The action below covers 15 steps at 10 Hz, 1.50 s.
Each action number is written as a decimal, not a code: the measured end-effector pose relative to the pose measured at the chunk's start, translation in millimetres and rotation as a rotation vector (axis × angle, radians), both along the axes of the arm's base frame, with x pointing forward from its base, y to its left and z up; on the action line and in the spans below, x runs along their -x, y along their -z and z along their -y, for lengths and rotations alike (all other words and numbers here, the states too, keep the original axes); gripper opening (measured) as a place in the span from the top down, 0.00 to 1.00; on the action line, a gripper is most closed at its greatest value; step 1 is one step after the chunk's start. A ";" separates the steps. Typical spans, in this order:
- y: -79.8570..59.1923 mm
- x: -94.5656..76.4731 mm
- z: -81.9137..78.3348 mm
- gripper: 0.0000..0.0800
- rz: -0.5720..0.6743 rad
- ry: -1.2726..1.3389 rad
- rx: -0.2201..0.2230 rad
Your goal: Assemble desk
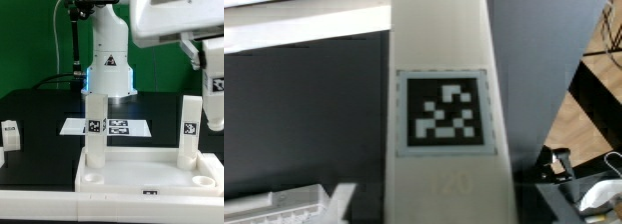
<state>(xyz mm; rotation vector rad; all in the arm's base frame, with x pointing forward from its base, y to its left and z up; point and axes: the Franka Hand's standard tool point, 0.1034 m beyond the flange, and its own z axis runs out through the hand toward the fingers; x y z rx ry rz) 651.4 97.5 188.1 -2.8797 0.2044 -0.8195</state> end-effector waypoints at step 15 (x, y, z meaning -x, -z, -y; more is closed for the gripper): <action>15.2 -3.3 -17.5 0.64 0.219 -0.004 0.130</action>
Offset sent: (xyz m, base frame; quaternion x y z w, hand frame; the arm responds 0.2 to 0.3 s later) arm 0.0000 0.0000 0.0000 0.0000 0.0000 0.0000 1.0000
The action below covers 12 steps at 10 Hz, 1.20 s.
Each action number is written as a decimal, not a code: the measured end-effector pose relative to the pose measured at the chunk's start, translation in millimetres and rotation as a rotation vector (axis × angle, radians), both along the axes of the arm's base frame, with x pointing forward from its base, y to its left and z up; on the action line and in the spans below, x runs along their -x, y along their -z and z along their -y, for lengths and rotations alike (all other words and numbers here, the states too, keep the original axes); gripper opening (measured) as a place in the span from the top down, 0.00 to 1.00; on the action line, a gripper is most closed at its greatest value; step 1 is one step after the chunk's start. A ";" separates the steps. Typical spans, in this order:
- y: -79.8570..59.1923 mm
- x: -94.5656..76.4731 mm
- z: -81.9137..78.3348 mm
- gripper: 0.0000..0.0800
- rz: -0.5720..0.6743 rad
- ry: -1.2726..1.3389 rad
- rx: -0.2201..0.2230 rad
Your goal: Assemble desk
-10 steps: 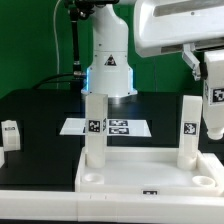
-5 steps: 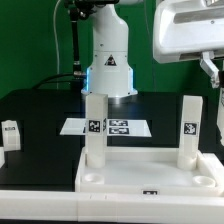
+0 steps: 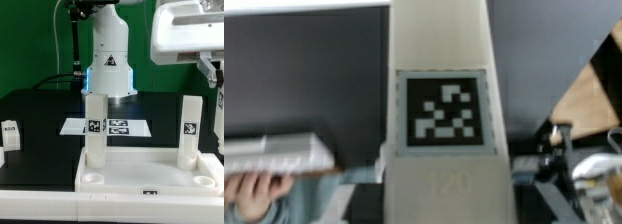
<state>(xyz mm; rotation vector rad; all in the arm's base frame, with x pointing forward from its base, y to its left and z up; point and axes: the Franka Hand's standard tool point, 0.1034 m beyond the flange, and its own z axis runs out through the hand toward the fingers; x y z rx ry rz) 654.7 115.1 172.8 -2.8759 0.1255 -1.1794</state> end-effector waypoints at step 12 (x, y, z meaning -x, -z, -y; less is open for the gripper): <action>21.7 4.4 11.7 0.64 0.000 -0.026 0.072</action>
Offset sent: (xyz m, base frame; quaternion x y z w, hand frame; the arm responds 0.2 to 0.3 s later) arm 0.0000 0.0000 0.0000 0.0000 0.0000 0.0000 1.0000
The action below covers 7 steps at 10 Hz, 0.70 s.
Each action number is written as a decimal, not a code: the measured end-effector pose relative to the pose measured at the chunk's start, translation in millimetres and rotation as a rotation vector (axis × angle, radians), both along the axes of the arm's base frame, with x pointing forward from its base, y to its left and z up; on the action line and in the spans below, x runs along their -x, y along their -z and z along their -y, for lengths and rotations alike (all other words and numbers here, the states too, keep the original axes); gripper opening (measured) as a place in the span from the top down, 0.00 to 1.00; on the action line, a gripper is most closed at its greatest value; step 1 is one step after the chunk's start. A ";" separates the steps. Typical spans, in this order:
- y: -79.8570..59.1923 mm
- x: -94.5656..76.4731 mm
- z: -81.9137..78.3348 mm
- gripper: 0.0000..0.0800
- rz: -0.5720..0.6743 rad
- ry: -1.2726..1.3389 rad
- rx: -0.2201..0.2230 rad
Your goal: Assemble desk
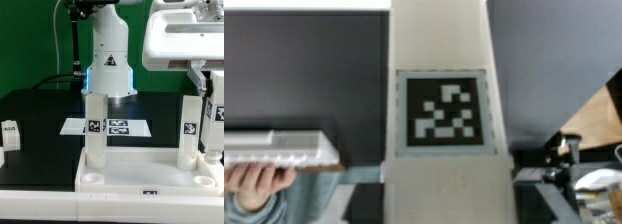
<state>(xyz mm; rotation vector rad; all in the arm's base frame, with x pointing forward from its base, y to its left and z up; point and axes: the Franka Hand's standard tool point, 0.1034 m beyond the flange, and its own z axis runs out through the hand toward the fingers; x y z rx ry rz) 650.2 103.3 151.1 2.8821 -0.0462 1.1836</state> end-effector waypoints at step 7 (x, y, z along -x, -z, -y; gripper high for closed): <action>13.6 7.3 0.1 0.64 -0.063 -0.007 -0.002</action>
Offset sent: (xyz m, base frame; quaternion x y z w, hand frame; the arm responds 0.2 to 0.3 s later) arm -0.0003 -0.0004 0.0013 0.0150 0.0002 -0.0052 0.9999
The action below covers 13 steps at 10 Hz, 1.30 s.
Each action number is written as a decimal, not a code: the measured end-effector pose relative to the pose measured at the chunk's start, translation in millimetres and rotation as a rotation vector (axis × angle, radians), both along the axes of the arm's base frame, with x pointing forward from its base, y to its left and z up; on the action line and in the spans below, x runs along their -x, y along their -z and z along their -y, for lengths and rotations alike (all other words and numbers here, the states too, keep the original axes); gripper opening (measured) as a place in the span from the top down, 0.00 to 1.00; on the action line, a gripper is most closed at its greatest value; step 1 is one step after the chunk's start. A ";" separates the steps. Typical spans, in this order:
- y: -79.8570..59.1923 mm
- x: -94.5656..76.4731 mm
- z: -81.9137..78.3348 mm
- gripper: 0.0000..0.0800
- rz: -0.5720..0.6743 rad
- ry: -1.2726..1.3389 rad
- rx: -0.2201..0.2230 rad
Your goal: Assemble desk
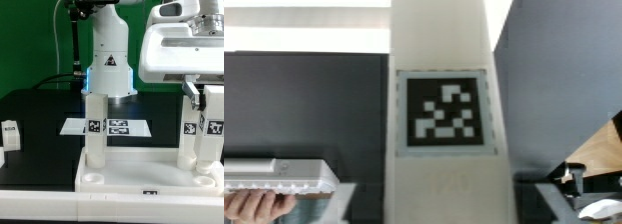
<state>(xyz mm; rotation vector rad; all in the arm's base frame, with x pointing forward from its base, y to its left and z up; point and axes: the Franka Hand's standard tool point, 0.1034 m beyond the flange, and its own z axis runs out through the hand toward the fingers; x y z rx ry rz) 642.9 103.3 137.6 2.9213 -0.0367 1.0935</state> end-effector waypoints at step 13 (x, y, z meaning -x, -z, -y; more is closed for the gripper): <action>12.2 -7.9 1.0 0.64 -0.009 0.001 0.007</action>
Offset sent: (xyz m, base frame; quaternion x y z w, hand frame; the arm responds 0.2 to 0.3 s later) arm 0.0186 0.0035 -0.0018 0.0095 0.0021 -0.0103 0.9999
